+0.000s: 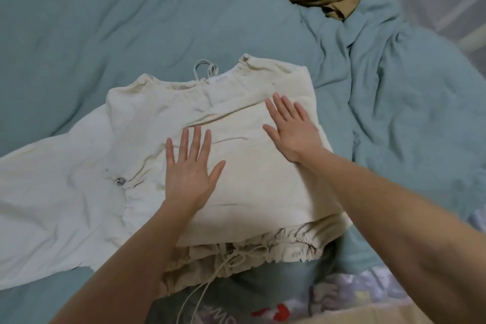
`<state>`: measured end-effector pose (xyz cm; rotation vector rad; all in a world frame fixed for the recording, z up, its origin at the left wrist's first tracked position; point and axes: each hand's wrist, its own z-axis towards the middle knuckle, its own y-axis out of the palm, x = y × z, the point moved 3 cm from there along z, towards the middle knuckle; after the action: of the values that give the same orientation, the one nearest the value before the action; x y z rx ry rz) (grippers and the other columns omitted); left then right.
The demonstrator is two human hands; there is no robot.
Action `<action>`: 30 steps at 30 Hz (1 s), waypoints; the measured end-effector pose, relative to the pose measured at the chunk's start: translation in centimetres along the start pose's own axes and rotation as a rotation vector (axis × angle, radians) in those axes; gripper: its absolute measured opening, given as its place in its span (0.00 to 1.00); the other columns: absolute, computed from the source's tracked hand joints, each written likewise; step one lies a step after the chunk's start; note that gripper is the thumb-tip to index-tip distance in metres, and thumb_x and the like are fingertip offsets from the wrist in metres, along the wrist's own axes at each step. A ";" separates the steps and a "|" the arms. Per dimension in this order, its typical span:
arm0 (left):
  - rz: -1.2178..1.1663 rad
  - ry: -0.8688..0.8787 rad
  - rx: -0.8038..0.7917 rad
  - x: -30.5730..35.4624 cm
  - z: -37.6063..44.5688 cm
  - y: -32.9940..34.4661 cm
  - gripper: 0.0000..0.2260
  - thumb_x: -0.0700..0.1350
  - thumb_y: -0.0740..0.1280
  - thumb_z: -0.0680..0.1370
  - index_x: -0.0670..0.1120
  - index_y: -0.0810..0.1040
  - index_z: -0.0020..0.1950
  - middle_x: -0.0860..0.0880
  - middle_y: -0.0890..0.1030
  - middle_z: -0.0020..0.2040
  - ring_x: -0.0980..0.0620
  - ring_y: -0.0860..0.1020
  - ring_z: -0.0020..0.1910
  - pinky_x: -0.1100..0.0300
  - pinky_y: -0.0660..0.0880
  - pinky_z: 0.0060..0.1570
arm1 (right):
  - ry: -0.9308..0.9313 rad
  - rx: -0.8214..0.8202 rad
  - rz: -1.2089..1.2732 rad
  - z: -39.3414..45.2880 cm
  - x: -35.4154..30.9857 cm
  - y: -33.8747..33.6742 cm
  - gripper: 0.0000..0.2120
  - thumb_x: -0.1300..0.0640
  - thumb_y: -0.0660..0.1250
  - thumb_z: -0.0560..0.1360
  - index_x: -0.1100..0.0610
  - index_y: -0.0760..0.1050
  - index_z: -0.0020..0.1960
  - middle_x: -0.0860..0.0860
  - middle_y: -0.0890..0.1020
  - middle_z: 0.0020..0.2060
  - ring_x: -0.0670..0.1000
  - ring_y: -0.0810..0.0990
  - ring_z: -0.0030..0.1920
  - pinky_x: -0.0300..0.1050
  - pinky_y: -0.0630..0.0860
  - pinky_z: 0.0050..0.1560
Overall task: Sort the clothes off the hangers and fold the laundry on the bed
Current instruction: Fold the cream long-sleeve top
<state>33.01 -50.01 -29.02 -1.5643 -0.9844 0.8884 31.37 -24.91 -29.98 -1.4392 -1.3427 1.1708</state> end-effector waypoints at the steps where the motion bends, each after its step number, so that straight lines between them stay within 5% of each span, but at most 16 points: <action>1: -0.015 -0.045 0.019 -1.3 -0.7 0.3 0.33 0.65 0.38 0.79 0.48 0.43 0.79 0.46 0.43 0.79 0.45 0.41 0.78 0.41 0.39 0.74 | 0.047 -0.014 0.001 0.4 0.0 0.3 0.29 0.42 0.39 0.81 0.52 0.38 0.78 0.51 0.41 0.78 0.49 0.39 0.77 0.48 0.37 0.76; 4: -0.073 -0.203 0.017 -4.7 -3.8 0.4 0.33 0.64 0.44 0.80 0.47 0.46 0.80 0.43 0.45 0.79 0.42 0.45 0.78 0.43 0.39 0.74 | 0.072 0.087 0.103 0.0 -3.7 -1.2 0.30 0.43 0.43 0.82 0.54 0.39 0.79 0.55 0.39 0.77 0.53 0.37 0.77 0.49 0.36 0.75; 6: -0.140 -0.297 -0.074 -6.7 -5.5 1.1 0.36 0.67 0.38 0.77 0.48 0.43 0.80 0.45 0.45 0.80 0.43 0.45 0.78 0.43 0.40 0.75 | -0.141 0.124 0.135 -0.7 -7.6 -1.9 0.29 0.43 0.45 0.82 0.53 0.44 0.79 0.53 0.41 0.77 0.53 0.40 0.77 0.49 0.37 0.76; 8: -0.235 -0.294 -0.253 -8.0 -6.9 2.4 0.41 0.71 0.30 0.70 0.51 0.38 0.79 0.49 0.41 0.79 0.47 0.43 0.78 0.44 0.42 0.75 | -0.342 0.008 0.076 -1.2 -10.1 -0.9 0.30 0.39 0.38 0.81 0.52 0.48 0.79 0.51 0.46 0.78 0.52 0.45 0.78 0.49 0.39 0.76; 10: -0.290 -0.233 -0.301 -9.3 -7.8 2.8 0.47 0.74 0.25 0.66 0.51 0.41 0.79 0.51 0.43 0.80 0.49 0.44 0.78 0.47 0.45 0.75 | -0.328 -0.070 0.046 -0.9 -10.9 0.1 0.38 0.35 0.27 0.76 0.52 0.49 0.79 0.51 0.49 0.78 0.52 0.47 0.78 0.49 0.38 0.75; 13: -0.431 -0.245 -0.122 -12.9 -8.9 0.8 0.40 0.69 0.38 0.75 0.45 0.60 0.77 0.45 0.62 0.77 0.46 0.58 0.76 0.51 0.57 0.73 | -0.208 -0.034 0.101 -0.5 -13.3 -1.8 0.35 0.39 0.34 0.78 0.55 0.58 0.77 0.53 0.57 0.77 0.52 0.51 0.77 0.50 0.42 0.76; 17: -0.413 -0.369 0.074 -20.7 -12.2 -0.3 0.28 0.57 0.50 0.79 0.38 0.77 0.63 0.39 0.79 0.60 0.38 0.75 0.62 0.48 0.70 0.63 | -0.410 -0.010 0.225 -1.0 -22.9 -5.3 0.29 0.44 0.44 0.81 0.58 0.64 0.74 0.54 0.64 0.74 0.52 0.59 0.75 0.42 0.44 0.74; 24: -0.403 -0.763 0.167 -36.5 -21.0 0.8 0.20 0.48 0.64 0.79 0.39 0.73 0.68 0.37 0.68 0.72 0.38 0.62 0.73 0.46 0.55 0.73 | -0.495 -0.188 0.439 -0.1 -43.8 -3.5 0.23 0.48 0.51 0.83 0.59 0.65 0.73 0.54 0.68 0.72 0.53 0.65 0.72 0.38 0.54 0.70; 30: -0.856 -1.268 0.275 -47.7 -26.8 4.4 0.27 0.48 0.66 0.78 0.35 0.65 0.71 0.33 0.65 0.71 0.36 0.65 0.70 0.47 0.61 0.71 | -0.470 -0.317 0.510 1.0 -56.8 -0.9 0.23 0.48 0.52 0.83 0.57 0.61 0.75 0.52 0.66 0.73 0.52 0.64 0.72 0.41 0.58 0.69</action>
<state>39.51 -104.42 -25.53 -0.0783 -2.0513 1.2580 30.39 -81.43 -24.12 -1.8845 -1.5777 1.7699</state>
